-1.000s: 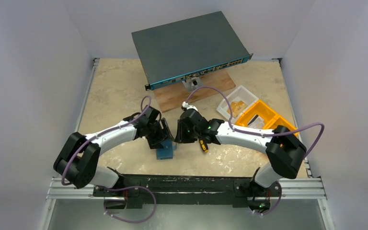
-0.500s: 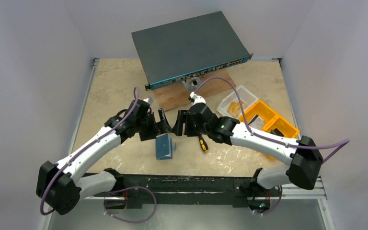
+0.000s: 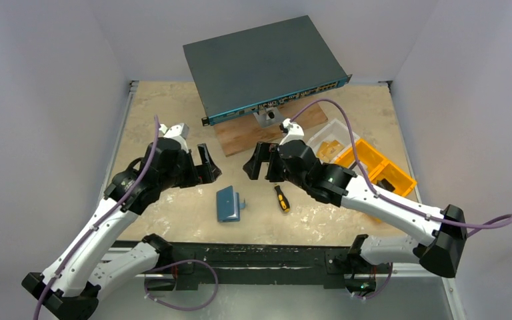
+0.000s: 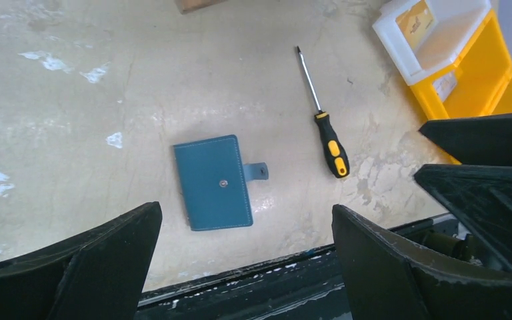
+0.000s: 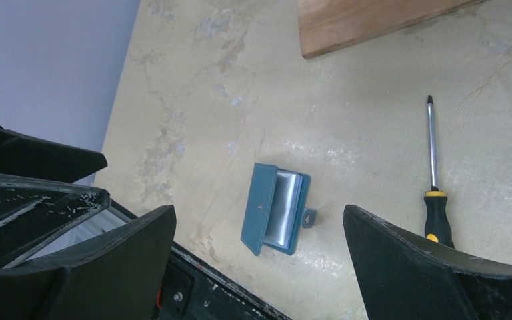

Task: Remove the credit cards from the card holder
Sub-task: Reset both arms

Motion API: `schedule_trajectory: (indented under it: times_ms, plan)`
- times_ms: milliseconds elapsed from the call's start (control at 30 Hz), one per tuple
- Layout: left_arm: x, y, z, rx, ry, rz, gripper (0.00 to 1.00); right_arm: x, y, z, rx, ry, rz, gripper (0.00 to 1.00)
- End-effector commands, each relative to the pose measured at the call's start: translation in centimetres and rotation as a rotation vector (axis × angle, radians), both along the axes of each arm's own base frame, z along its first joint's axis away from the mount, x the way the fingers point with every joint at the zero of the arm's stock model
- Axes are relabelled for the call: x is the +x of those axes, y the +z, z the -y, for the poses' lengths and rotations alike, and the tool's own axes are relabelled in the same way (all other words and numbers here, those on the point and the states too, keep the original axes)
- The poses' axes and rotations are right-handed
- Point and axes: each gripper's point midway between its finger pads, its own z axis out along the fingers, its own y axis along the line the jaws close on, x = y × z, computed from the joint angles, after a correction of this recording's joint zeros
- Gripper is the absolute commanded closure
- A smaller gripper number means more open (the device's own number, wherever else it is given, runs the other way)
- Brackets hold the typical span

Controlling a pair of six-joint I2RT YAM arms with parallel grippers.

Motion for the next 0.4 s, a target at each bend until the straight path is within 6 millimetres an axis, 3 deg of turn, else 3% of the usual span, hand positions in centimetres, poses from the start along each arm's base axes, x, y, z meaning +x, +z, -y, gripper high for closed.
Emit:
schedule_trajectory:
  times_ms: [0, 367]
  plan:
    - [-0.29, 0.72, -1.93, 0.087, 0.018, 0.036, 0.0, 1.05, 3.63, 0.76, 0.048, -0.051, 0.096, 0.01]
    - [-0.08, 1.12, -2.39, 0.091, 0.032, 0.077, 0.0, 1.1, 3.86, 1.06, 0.046, -0.057, 0.108, 0.01]
